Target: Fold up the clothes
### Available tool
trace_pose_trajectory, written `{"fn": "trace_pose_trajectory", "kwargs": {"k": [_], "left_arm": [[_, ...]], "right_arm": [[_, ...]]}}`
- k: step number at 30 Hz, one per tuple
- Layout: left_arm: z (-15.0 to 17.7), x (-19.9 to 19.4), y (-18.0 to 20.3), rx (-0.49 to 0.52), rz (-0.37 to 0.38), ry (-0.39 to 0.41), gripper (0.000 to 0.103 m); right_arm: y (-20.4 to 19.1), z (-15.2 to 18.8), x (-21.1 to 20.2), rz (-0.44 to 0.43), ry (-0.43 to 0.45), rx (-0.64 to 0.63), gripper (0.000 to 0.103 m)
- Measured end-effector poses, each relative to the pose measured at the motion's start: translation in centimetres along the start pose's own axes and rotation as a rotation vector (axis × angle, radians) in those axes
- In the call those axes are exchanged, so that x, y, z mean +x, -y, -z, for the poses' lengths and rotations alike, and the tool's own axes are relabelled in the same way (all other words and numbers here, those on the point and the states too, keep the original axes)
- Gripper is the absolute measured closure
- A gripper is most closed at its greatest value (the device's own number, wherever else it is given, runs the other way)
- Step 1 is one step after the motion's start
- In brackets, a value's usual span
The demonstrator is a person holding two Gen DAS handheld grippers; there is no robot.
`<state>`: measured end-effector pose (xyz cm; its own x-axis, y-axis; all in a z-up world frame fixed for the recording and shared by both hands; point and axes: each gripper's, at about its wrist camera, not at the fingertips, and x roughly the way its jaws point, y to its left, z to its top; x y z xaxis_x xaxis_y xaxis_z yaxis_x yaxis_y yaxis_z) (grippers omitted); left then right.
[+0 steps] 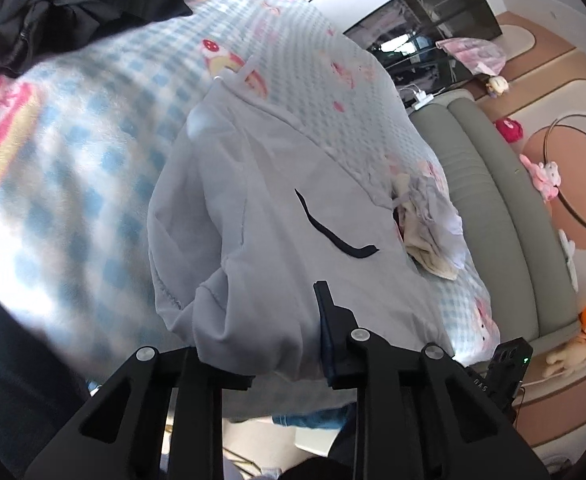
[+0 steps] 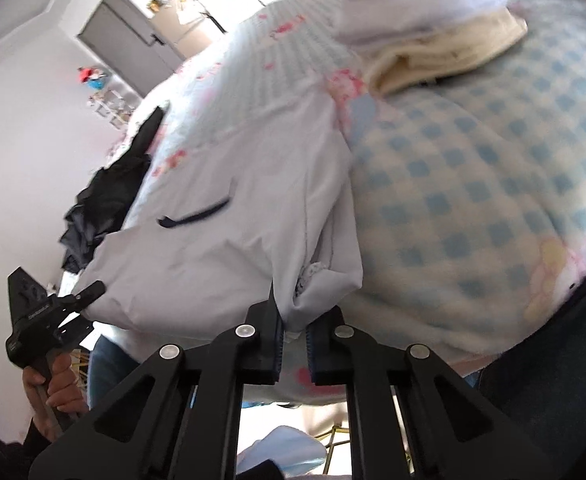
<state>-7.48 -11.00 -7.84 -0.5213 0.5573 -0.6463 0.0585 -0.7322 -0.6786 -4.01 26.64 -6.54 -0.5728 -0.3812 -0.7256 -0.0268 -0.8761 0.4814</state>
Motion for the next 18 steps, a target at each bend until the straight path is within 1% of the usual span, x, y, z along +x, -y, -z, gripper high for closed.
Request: {"fn": "trace_pose_trajectory", "kwargs": {"k": [2, 4, 5, 7, 10, 13, 14, 18], "left_arm": [[0.5, -0.2, -1.1, -0.015, 0.016, -0.028, 0.078], [1.2, 0.1, -2.7, -0.041, 0.018, -0.055, 0.078], [1.6, 0.5, -3.7, -0.080, 0.020, -0.078, 0.078], [2.3, 0.6, -4.4, -0.109, 0.025, -0.080, 0.078], [2.5, 0.8, -3.9, -0.057, 0.009, -0.083, 0.078], [1.8, 1.0, -3.8, -0.051, 0.017, -0.107, 0.077], [1.6, 0.8, -3.7, -0.046, 0.026, -0.105, 0.076], [1.0, 0.0, -2.8, 0.007, 0.026, -0.105, 0.075]], "right_arm": [[-0.3, 0.7, -0.6, -0.012, -0.009, -0.018, 0.096], [0.5, 2.1, -0.3, -0.025, -0.047, 0.011, 0.096], [1.0, 2.8, 0.0, -0.030, -0.067, 0.027, 0.095], [1.6, 4.1, 0.5, -0.019, -0.099, 0.044, 0.096], [1.0, 3.9, 0.6, -0.006, -0.090, 0.020, 0.095], [1.1, 3.2, 0.5, -0.020, -0.089, 0.024, 0.094], [1.1, 3.0, 0.6, -0.017, -0.093, 0.022, 0.094], [1.1, 3.2, -0.1, -0.017, -0.079, -0.004, 0.094]]}}
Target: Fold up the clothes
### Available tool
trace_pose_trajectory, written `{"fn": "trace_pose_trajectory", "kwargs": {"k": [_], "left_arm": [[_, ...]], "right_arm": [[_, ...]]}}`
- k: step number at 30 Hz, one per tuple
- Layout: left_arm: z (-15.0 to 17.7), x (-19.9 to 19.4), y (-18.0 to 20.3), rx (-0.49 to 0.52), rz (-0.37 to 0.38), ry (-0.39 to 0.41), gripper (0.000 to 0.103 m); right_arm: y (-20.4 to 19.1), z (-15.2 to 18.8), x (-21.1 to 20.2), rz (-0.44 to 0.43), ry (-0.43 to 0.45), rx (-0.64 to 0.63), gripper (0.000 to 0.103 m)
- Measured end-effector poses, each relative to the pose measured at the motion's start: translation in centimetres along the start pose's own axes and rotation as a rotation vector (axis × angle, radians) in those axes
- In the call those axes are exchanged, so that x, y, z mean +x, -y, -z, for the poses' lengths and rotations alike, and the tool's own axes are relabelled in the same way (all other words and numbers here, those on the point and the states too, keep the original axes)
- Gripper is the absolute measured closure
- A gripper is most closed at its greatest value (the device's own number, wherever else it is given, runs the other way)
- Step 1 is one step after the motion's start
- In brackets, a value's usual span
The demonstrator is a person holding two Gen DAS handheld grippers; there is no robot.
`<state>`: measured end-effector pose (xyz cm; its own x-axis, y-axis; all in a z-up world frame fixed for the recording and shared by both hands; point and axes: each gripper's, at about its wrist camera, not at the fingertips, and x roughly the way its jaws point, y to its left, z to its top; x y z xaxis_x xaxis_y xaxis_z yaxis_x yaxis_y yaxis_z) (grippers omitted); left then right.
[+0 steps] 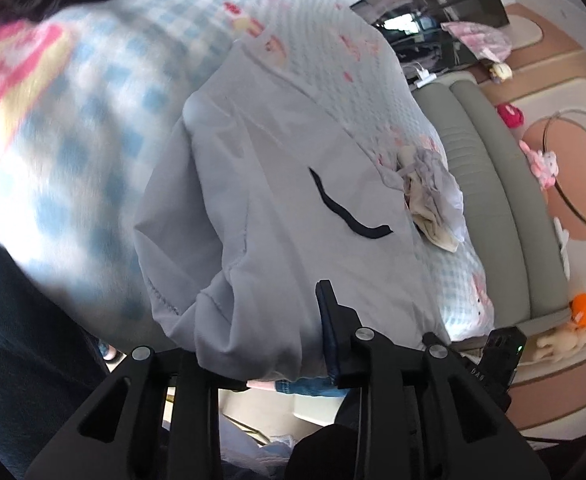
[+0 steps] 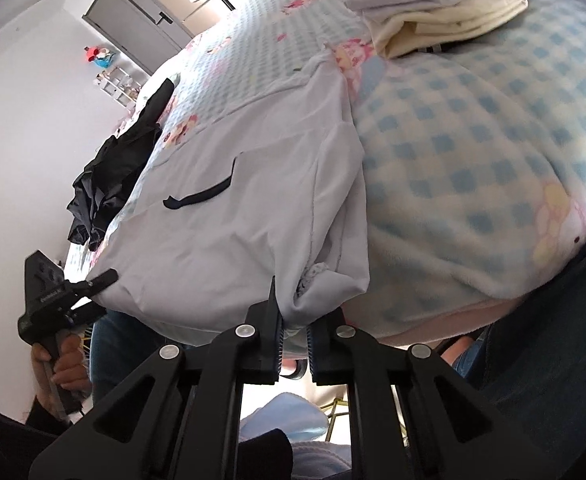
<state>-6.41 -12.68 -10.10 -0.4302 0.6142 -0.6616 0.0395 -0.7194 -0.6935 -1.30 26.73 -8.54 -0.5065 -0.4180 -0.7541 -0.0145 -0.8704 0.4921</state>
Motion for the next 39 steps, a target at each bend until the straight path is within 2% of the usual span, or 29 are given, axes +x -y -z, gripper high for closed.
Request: {"fn": "trace_pose_trajectory", "kwargs": {"k": [9, 15, 19, 21, 22, 23, 25, 26, 27, 29, 33, 35, 37, 39], "left_arm": [[-1.4, -0.6, 2.1, 0.051, 0.003, 0.009, 0.072], [-3.7, -0.7, 3.0, 0.060, 0.038, 0.016, 0.072], [-8.6, 0.5, 4.0, 0.099, 0.047, 0.012, 0.071], [-12.1, 1.5, 4.4, 0.116, 0.033, 0.024, 0.067], [-13.2, 1.3, 4.6, 0.108, 0.040, 0.058, 0.065], [-14.2, 1.0, 4.8, 0.098, 0.050, 0.097, 0.063], [-16.2, 0.4, 5.1, 0.076, 0.070, 0.175, 0.042], [-17.2, 0.1, 5.2, 0.066, 0.080, 0.214, 0.034], [-17.1, -0.9, 5.0, 0.074, 0.090, 0.282, 0.022], [-16.7, -1.8, 3.7, 0.072, 0.077, 0.333, 0.020], [-15.9, 0.3, 0.0, 0.031, -0.075, 0.240, 0.021], [-15.5, 2.2, -1.3, 0.008, -0.125, 0.180, 0.021], [-15.1, 3.8, -2.2, -0.024, -0.091, 0.136, 0.021], [-15.1, 5.0, -2.5, -0.041, -0.051, 0.117, 0.021]], "right_arm": [[0.0, -1.3, -0.4, -0.028, 0.017, 0.006, 0.094], [0.2, -3.3, -0.6, -0.106, 0.049, 0.046, 0.094], [-0.2, -7.5, 0.6, -0.148, 0.059, 0.020, 0.094], [-0.6, -10.4, 1.8, -0.122, 0.087, -0.011, 0.094], [-0.7, -12.3, 2.7, -0.097, 0.106, -0.019, 0.092], [-0.8, -14.1, 3.5, -0.071, 0.126, -0.027, 0.089], [-0.9, -17.1, 4.2, -0.028, 0.171, 0.016, 0.085], [-0.9, -17.8, 3.9, -0.023, 0.204, 0.038, 0.078], [-1.0, -18.2, 3.2, -0.041, 0.249, 0.054, 0.065], [-0.9, -17.9, 2.6, -0.047, 0.279, 0.050, 0.048], [0.1, -15.3, 5.3, 0.031, 0.123, -0.017, 0.046], [0.9, -14.6, 6.7, 0.054, 0.076, 0.001, 0.046], [1.8, -14.5, 7.8, 0.056, 0.062, 0.045, 0.044], [2.3, -14.6, 8.7, 0.062, 0.073, 0.081, 0.026]]}}
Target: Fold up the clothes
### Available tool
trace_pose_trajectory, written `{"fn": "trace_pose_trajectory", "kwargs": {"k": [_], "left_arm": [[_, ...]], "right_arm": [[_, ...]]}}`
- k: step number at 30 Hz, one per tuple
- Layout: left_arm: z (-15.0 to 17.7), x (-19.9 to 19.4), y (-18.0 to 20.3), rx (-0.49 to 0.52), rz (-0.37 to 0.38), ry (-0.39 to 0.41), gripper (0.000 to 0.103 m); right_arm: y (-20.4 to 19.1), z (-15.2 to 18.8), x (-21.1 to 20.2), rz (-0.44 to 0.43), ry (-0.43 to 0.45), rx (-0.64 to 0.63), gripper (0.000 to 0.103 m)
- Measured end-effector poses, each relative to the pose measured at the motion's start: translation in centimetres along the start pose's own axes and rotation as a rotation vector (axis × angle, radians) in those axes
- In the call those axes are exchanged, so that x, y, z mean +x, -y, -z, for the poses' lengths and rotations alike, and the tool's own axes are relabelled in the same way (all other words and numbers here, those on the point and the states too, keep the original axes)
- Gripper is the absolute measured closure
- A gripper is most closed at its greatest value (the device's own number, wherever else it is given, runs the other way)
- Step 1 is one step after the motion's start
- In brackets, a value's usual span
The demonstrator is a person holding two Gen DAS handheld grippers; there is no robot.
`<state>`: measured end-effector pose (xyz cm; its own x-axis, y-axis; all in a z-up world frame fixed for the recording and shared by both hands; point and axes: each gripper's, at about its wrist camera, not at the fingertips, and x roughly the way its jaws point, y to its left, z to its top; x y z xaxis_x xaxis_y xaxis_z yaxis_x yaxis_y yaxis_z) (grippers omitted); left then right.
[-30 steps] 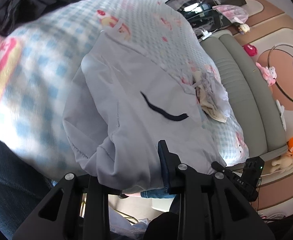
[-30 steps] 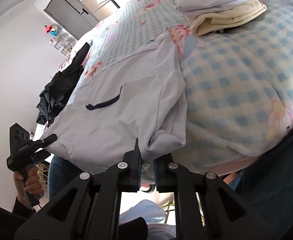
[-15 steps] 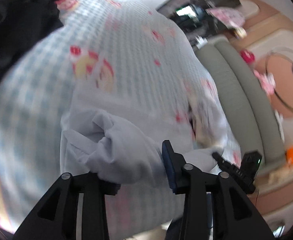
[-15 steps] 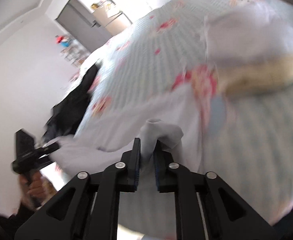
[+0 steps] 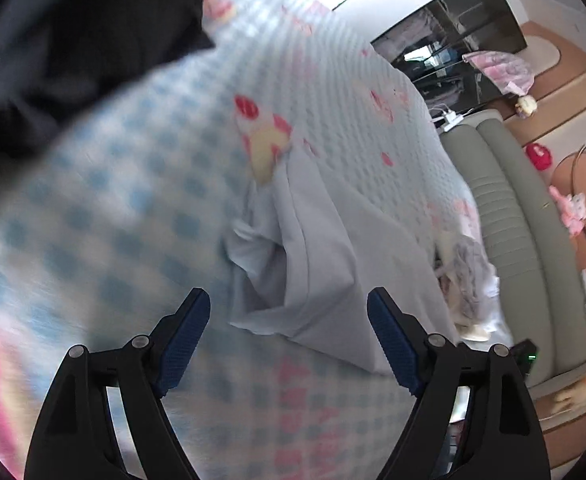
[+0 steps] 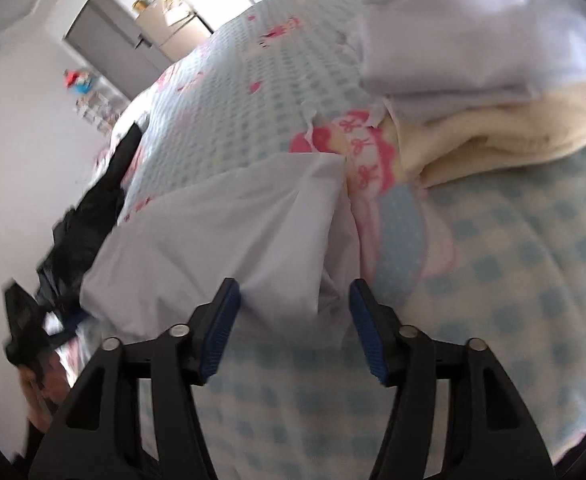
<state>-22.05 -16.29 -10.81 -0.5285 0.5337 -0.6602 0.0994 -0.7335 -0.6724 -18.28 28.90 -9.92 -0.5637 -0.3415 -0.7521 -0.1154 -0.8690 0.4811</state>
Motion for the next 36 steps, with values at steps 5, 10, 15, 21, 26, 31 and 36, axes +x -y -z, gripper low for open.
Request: {"fn": "trace_pose_trajectory", "kwargs": {"k": [5, 10, 15, 21, 26, 31, 36], "left_arm": [[0.0, 2.9, 1.6, 0.080, -0.026, -0.033, 0.053], [0.2, 1.7, 5.0, 0.206, -0.047, -0.023, 0.089], [2.1, -2.3, 6.6, 0.282, -0.036, -0.021, 0.091], [7.9, -5.2, 4.7, 0.335, -0.052, -0.131, 0.091], [11.4, -5.5, 0.2, 0.267, -0.186, -0.236, 0.091], [12.1, -8.7, -0.8, 0.211, -0.162, -0.137, 0.089], [11.1, -10.8, 2.6, 0.237, -0.078, 0.071, 0.072]], "right_arm": [[-0.1, 0.6, 4.0, 0.025, -0.080, 0.004, 0.029], [-2.5, 1.2, 1.8, 0.096, 0.009, -0.119, 0.089], [-2.8, 2.3, -2.8, 0.060, 0.053, -0.122, 0.092], [-0.1, 6.9, -8.1, 0.003, 0.028, -0.065, 0.092], [3.3, 11.0, -8.7, 0.010, -0.037, -0.001, 0.091], [3.4, 11.9, -9.7, 0.046, -0.016, -0.038, 0.084], [2.8, 10.6, -11.0, 0.109, 0.057, -0.071, 0.072]]}}
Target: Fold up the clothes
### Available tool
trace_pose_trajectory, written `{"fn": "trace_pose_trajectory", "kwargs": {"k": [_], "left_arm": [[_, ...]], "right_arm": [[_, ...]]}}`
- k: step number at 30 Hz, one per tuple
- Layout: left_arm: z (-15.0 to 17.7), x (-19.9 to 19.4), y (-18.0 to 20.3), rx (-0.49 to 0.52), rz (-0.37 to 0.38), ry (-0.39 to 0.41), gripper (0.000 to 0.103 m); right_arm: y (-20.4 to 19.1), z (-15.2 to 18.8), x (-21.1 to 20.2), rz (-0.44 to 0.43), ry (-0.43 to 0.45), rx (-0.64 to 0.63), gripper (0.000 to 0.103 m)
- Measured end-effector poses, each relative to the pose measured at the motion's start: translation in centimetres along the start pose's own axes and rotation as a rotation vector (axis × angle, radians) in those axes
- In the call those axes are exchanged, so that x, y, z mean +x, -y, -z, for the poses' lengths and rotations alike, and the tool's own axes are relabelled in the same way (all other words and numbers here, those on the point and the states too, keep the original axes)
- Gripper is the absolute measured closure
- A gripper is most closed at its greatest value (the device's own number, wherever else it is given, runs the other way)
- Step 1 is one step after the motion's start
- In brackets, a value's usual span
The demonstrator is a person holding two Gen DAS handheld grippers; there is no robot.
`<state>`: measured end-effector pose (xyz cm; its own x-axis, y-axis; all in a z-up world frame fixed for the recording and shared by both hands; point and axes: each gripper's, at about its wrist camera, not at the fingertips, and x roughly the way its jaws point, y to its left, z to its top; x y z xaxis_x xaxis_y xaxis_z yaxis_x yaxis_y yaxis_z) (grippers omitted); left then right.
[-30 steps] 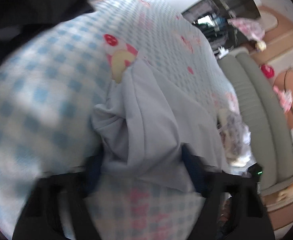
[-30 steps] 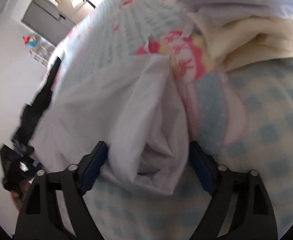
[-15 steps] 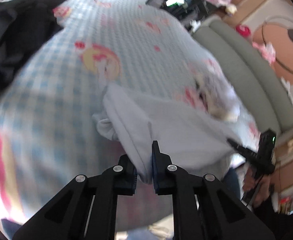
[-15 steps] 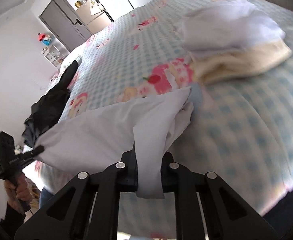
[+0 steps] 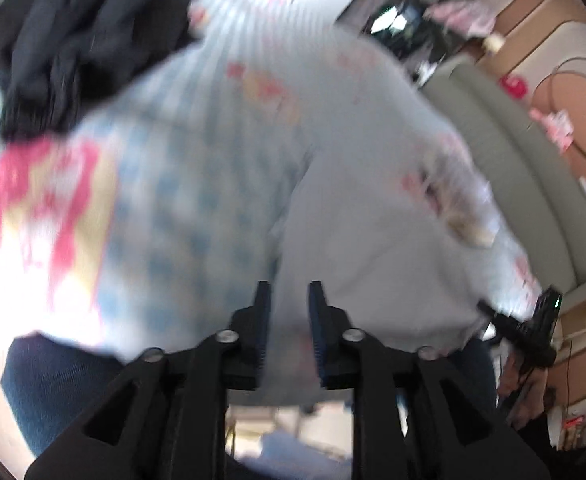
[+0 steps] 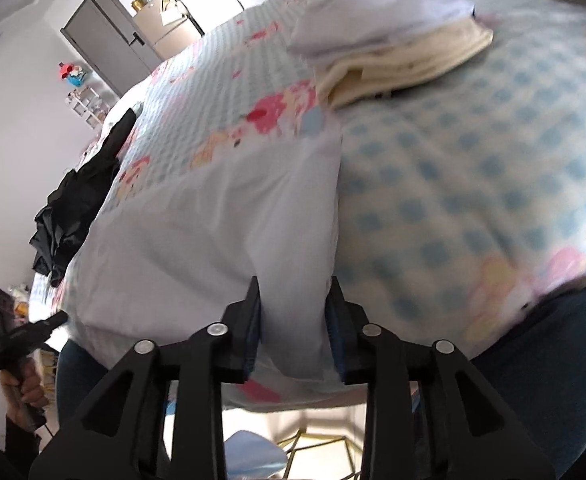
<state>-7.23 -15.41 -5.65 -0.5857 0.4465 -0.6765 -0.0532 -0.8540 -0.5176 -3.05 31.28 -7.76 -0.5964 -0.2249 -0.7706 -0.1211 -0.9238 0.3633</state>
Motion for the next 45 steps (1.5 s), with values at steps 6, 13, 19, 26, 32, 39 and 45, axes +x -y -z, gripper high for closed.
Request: {"fn": "trace_pose_trajectory", "kwargs": {"k": [6, 13, 19, 26, 32, 39, 45], "left_arm": [[-1.1, 3.7, 5.8, 0.136, -0.020, 0.067, 0.048], [2.8, 9.0, 3.5, 0.060, -0.166, -0.115, 0.060], [3.4, 6.7, 1.8, 0.004, -0.182, -0.134, 0.068], [3.6, 4.2, 4.7, 0.057, -0.121, -0.044, 0.053], [5.4, 7.0, 5.7, -0.010, -0.173, -0.127, 0.051], [4.9, 2.4, 2.2, -0.110, -0.372, -0.035, 0.052], [5.2, 2.9, 1.3, -0.114, -0.283, -0.075, 0.052]], "right_arm": [[-3.8, -0.8, -0.5, 0.063, 0.081, -0.089, 0.064], [-6.1, 1.4, 3.0, 0.136, 0.007, -0.185, 0.052], [-0.9, 2.5, 3.7, 0.184, -0.046, -0.048, 0.050], [-2.3, 2.0, 0.8, 0.160, 0.040, -0.054, 0.050], [-5.9, 3.2, 3.0, 0.213, 0.008, -0.158, 0.049], [-3.1, 3.2, 1.7, 0.283, 0.030, -0.080, 0.049], [-3.4, 2.4, 1.2, 0.151, 0.034, -0.054, 0.049]]}}
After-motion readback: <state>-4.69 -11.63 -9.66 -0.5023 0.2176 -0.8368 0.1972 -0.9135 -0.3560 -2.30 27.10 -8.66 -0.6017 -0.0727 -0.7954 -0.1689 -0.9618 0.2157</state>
